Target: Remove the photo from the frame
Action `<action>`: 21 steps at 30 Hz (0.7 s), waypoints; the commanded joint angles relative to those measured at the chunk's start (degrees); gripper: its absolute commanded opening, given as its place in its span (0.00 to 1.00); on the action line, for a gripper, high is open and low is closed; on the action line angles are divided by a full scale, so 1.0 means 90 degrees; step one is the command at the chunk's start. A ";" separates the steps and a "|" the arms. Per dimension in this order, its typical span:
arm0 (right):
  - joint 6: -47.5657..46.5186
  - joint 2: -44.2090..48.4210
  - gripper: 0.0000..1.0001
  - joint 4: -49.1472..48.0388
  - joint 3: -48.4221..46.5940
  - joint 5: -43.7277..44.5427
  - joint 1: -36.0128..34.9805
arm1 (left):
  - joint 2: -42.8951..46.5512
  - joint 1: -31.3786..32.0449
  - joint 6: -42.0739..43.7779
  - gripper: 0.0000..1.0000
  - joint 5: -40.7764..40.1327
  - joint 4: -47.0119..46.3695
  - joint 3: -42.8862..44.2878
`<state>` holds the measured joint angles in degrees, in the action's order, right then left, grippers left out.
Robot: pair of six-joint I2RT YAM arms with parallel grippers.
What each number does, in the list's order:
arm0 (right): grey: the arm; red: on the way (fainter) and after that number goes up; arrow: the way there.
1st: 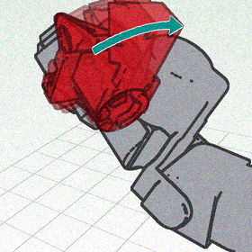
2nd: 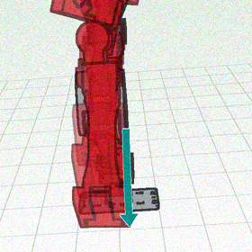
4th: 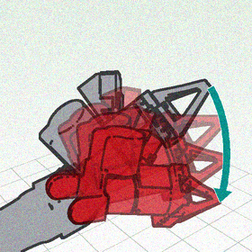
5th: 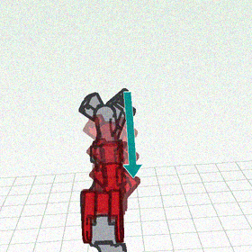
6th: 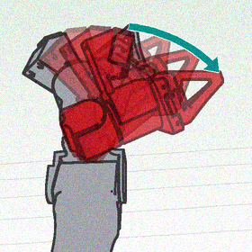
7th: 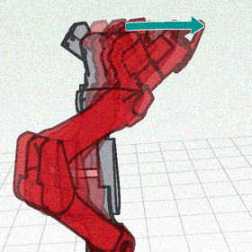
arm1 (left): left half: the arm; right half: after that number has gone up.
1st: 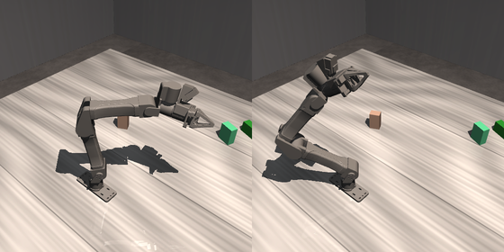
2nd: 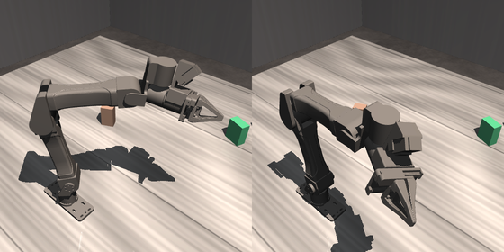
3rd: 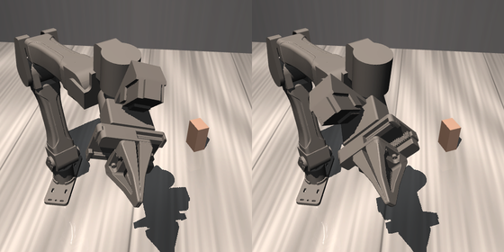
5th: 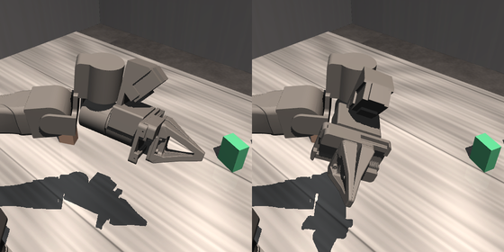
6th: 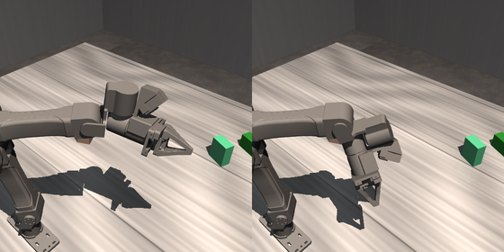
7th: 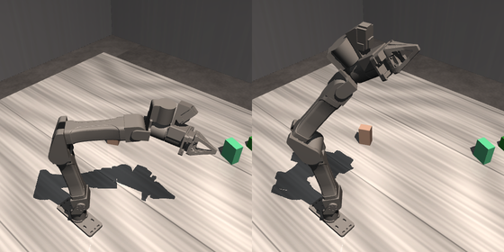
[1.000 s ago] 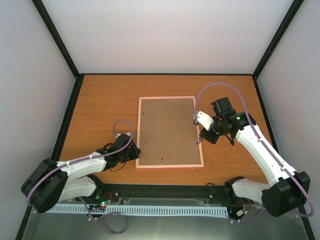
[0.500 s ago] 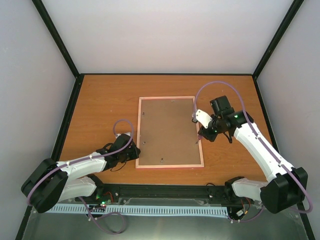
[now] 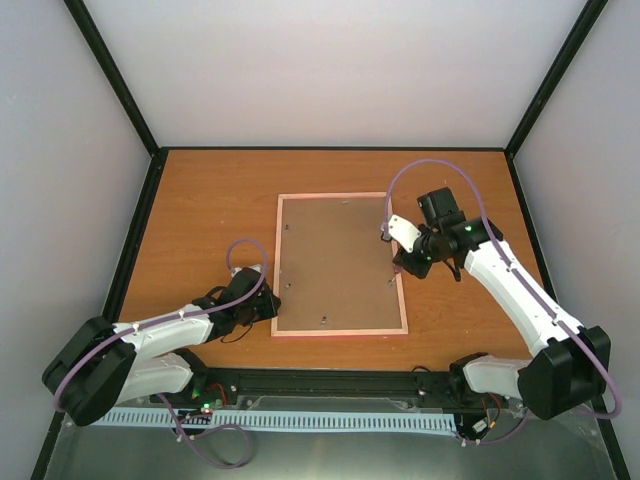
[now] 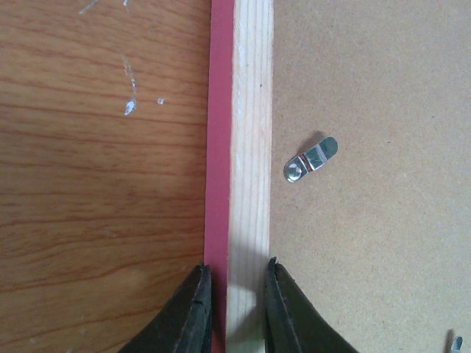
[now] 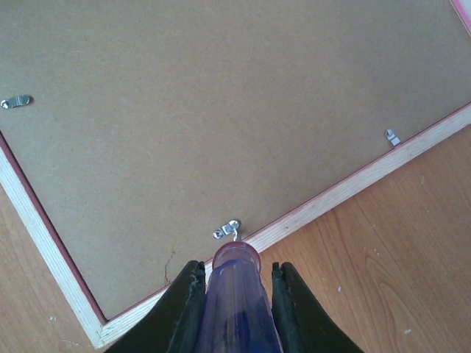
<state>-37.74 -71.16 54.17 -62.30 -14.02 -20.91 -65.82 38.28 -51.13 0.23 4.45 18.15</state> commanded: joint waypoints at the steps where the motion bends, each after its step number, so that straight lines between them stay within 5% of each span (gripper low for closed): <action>1: -0.0029 -0.0238 0.03 -0.0066 -0.0116 -0.0236 0.0038 | -0.0108 -0.0006 -0.0178 0.01 -0.0103 0.0161 -0.0171; 9: 0.0073 -0.0294 0.03 0.0325 -0.0431 -0.1178 0.0039 | -0.0131 -0.0008 -0.0173 0.01 -0.0104 0.0163 -0.0163; 16: 0.0360 -0.0197 0.03 -0.0147 -0.0718 0.0064 0.0155 | -0.0147 -0.0006 -0.0162 0.01 -0.0104 0.0166 -0.0152; 21: 0.0334 -0.0423 0.03 -0.0116 -0.1194 0.0042 0.0340 | -0.0147 -0.0008 -0.0161 0.01 -0.0094 0.0169 -0.0152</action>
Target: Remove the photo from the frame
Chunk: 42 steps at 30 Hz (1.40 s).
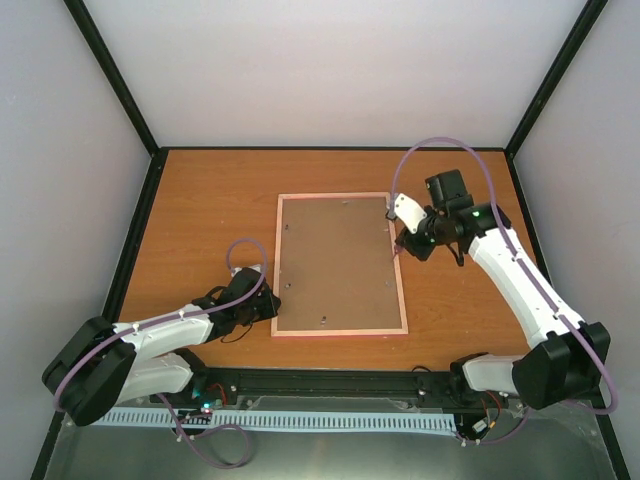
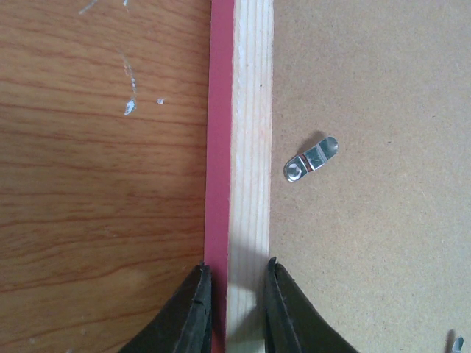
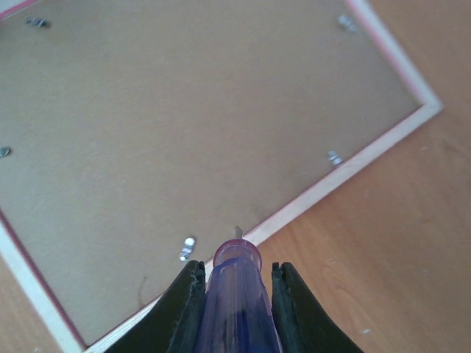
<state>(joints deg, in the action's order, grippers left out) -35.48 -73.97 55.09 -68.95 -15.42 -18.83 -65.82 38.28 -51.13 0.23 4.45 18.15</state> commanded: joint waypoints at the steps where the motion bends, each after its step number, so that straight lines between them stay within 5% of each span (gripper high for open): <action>1: 0.0086 -0.0162 0.03 -0.0234 -0.0522 0.0212 0.0126 | -0.0140 -0.0006 -0.0166 0.01 -0.0096 0.0161 -0.0159; 16: 0.0270 -0.1394 0.03 -0.0380 -0.1765 0.0228 0.0252 | -0.0108 -0.0006 -0.0168 0.01 -0.0094 0.0149 -0.0181; 42: 0.0366 -0.2385 0.03 -0.0624 -0.1942 -0.0091 0.0739 | -0.0157 -0.0006 -0.0132 0.01 -0.0104 0.0143 -0.0162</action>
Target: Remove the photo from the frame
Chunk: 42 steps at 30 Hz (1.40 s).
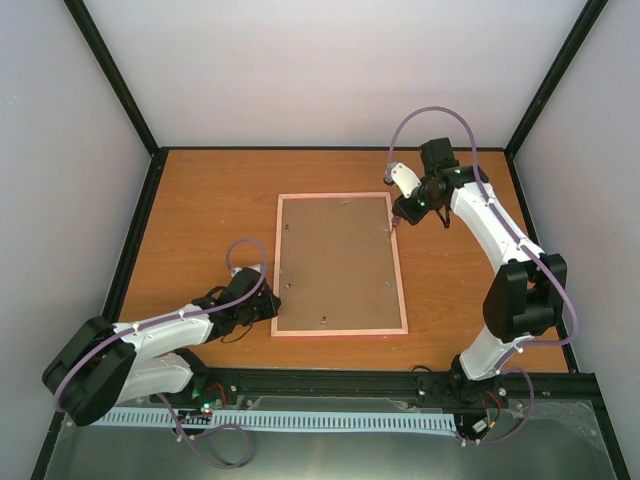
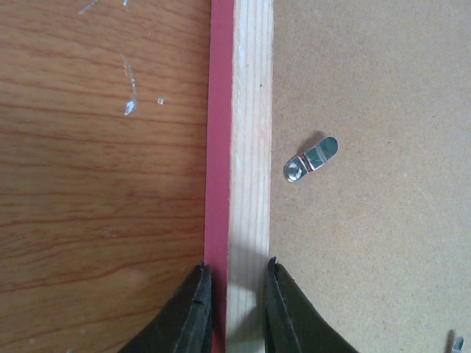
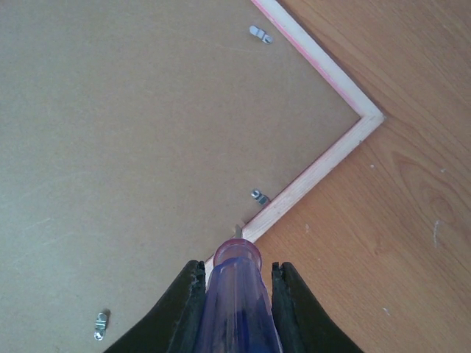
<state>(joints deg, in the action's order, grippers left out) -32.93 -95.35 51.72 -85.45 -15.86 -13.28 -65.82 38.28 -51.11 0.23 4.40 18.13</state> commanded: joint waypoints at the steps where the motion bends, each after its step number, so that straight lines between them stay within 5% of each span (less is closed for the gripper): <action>1: 0.0085 -0.0015 0.03 -0.0280 -0.0088 -0.0031 0.0127 | -0.0157 -0.0009 -0.0134 0.01 -0.0104 0.0137 -0.0159; 42: 0.0019 -0.0499 0.03 -0.0762 0.0097 0.0605 0.0177 | -0.0167 -0.0013 -0.0130 0.01 -0.0113 0.0123 -0.0179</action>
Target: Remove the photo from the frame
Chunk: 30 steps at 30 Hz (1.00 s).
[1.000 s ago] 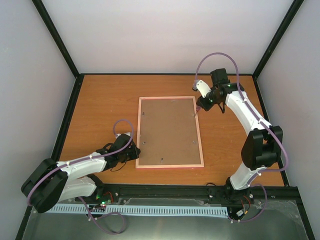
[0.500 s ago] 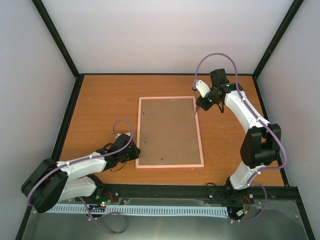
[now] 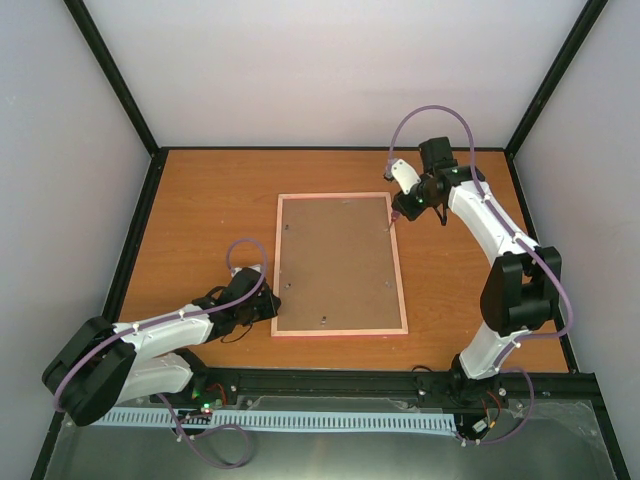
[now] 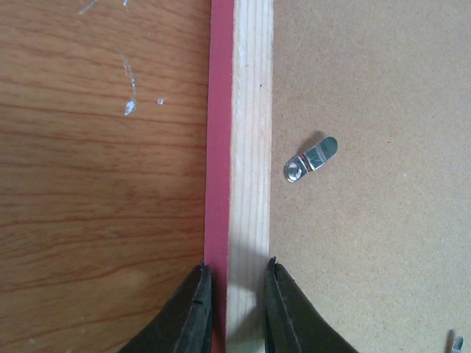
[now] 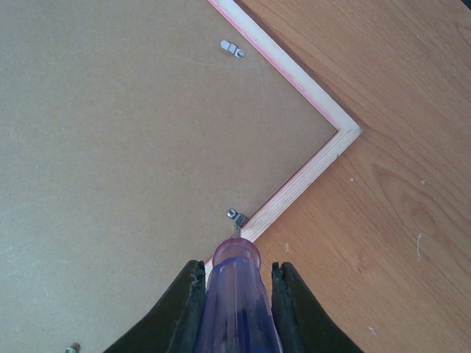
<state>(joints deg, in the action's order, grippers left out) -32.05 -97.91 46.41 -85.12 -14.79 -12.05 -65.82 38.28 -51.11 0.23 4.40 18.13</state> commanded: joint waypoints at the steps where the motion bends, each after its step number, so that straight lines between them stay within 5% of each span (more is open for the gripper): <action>1: -0.0081 -0.0230 0.03 -0.0184 0.0062 0.0477 0.0041 | -0.0167 -0.0007 -0.0131 0.01 -0.0113 0.0125 -0.0179; 20: -0.0180 -0.0311 0.03 -0.0038 0.0044 0.0334 0.0046 | -0.0244 -0.0006 -0.0121 0.01 -0.0123 0.0132 -0.0130; 30: -0.0254 -0.0240 0.03 0.0457 0.0117 -0.0645 -0.0171 | -0.0261 -0.0006 -0.0118 0.01 -0.0133 0.0136 -0.0120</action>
<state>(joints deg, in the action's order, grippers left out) -33.82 -98.94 44.75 -85.12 -16.45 -12.32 -66.28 38.28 -51.11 0.05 3.68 18.13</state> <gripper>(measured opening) 0.179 0.180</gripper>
